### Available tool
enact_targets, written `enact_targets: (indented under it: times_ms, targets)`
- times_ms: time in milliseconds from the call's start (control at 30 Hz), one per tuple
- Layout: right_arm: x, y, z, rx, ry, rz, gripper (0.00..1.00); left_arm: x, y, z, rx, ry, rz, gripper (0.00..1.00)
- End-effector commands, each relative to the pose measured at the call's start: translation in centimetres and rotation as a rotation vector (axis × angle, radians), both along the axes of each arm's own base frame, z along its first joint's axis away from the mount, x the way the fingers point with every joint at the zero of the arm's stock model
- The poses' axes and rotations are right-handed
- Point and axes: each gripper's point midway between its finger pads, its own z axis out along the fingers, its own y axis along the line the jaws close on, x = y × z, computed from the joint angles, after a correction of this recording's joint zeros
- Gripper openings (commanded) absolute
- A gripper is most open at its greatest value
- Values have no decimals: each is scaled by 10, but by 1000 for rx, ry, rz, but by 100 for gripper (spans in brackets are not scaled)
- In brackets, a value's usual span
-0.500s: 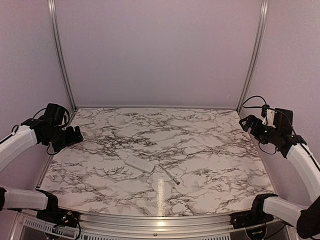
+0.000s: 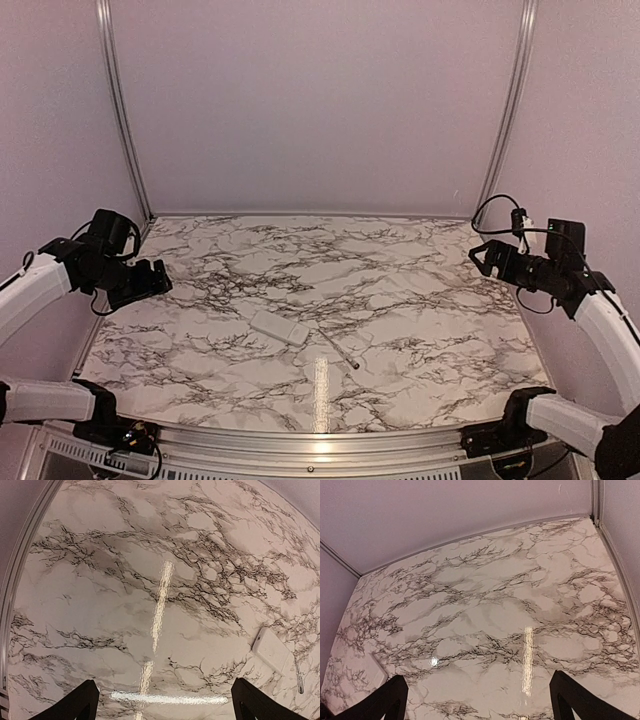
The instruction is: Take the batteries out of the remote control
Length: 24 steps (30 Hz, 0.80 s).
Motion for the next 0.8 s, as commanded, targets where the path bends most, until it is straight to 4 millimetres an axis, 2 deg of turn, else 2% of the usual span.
enact_targets:
  times_ms: [0, 200, 400, 567, 767]
  targets:
    - [1, 16, 16, -18, -27, 77, 99, -12, -8, -6, -12, 41, -24, 98]
    - [18, 79, 9, -161, 11, 198, 99, -12, -14, -6, -7, 43, -44, 98]
    - [31, 142, 10, -200, -8, 312, 98, -15, -14, -2, -9, 21, -53, 97]
    - [35, 189, -1, -219, 1, 414, 99, -23, -13, -1, -15, 12, -59, 97]
    - [25, 251, -22, -326, -9, 542, 98, -25, -12, 5, -18, 3, -57, 96]
